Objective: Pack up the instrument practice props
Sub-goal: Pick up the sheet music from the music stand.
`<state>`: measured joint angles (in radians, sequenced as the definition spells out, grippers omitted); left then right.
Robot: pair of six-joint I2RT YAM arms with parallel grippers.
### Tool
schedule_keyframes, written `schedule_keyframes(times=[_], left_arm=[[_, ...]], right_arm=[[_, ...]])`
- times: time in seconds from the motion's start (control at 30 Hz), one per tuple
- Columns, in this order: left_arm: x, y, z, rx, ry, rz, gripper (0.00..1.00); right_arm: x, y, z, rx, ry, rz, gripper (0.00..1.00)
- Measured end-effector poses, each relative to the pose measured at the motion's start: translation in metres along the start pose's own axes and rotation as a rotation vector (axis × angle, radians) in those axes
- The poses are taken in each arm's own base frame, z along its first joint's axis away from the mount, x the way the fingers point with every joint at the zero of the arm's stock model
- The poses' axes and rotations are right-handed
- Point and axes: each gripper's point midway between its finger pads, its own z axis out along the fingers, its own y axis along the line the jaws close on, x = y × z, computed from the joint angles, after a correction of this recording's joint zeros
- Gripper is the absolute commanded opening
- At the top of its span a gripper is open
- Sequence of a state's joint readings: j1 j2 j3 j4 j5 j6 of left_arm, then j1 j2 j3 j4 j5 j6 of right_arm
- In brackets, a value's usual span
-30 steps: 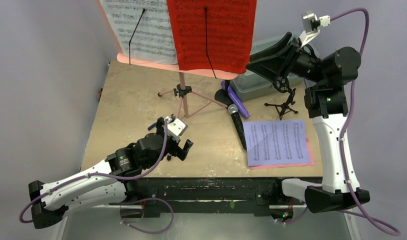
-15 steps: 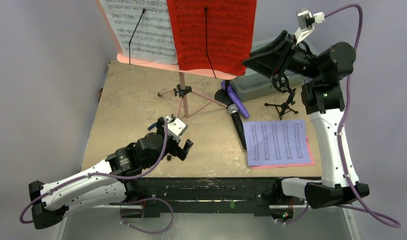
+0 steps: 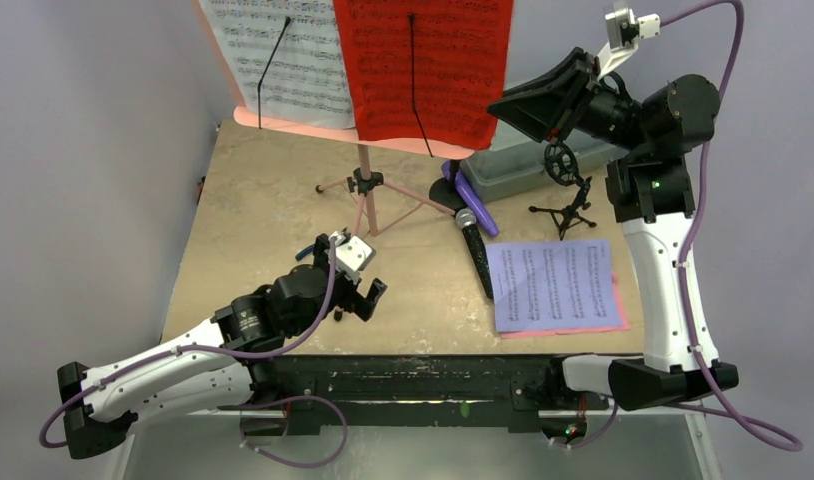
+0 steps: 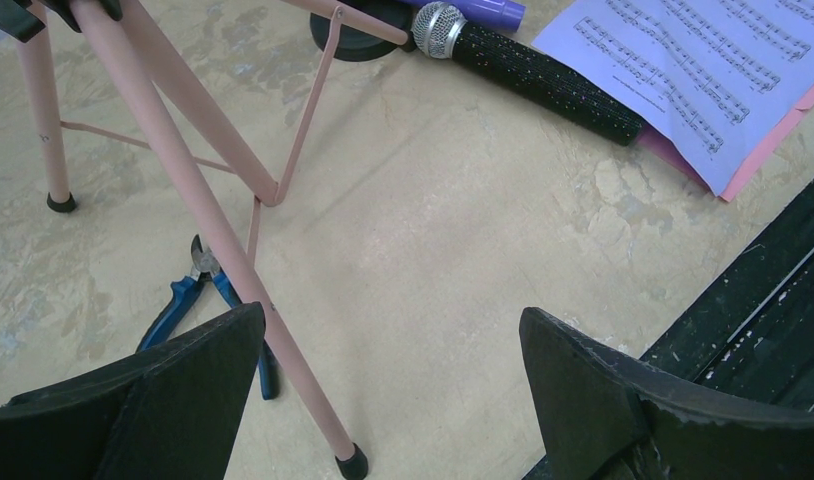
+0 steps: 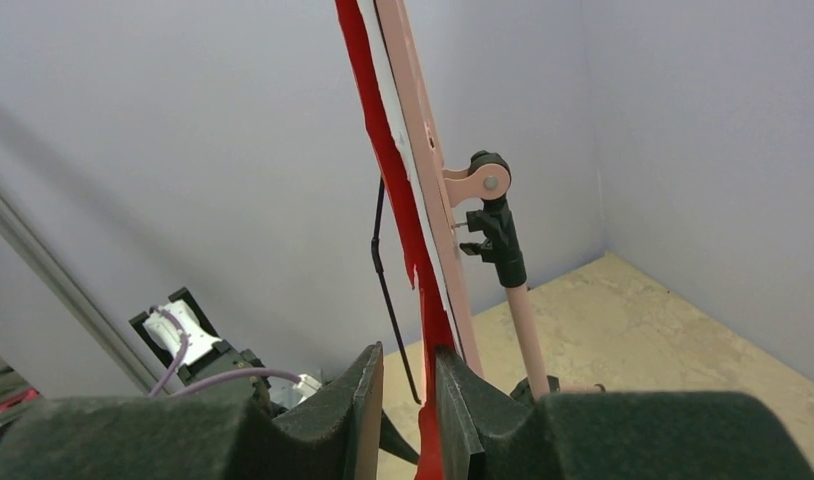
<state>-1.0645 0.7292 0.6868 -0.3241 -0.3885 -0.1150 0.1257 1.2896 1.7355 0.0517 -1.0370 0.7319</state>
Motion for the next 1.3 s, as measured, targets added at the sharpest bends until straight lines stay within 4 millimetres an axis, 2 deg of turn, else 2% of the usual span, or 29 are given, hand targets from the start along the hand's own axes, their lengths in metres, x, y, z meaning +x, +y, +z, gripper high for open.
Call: schedule_keyframes(times=[0.33, 0.5, 0.63, 0.87, 1.07, 1.3], left_arm=[[0.002, 0.000, 0.002, 0.004, 0.007, 0.000, 0.99], [0.003, 0.000, 0.003, 0.003, 0.013, -0.001, 0.99], [0.003, 0.001, 0.004, 0.002, 0.016, -0.002, 0.99], [0.004, 0.001, 0.004, 0.005, 0.019, -0.001, 0.98], [0.004, 0.000, 0.004, 0.008, 0.019, -0.001, 0.99], [0.004, -0.001, 0.004, 0.015, 0.019, -0.001, 0.99]], right_arm=[[-0.002, -0.007, 0.005, 0.004, 0.001, -0.027, 0.25], [0.002, -0.010, 0.007, 0.007, 0.011, -0.027, 0.14], [0.000, -0.009, 0.007, 0.013, 0.008, -0.050, 0.00], [-0.006, -0.003, 0.005, 0.021, 0.012, -0.106, 0.00], [-0.016, 0.010, -0.005, 0.042, 0.017, -0.200, 0.00], [-0.047, 0.044, -0.027, 0.076, -0.029, -0.370, 0.00]])
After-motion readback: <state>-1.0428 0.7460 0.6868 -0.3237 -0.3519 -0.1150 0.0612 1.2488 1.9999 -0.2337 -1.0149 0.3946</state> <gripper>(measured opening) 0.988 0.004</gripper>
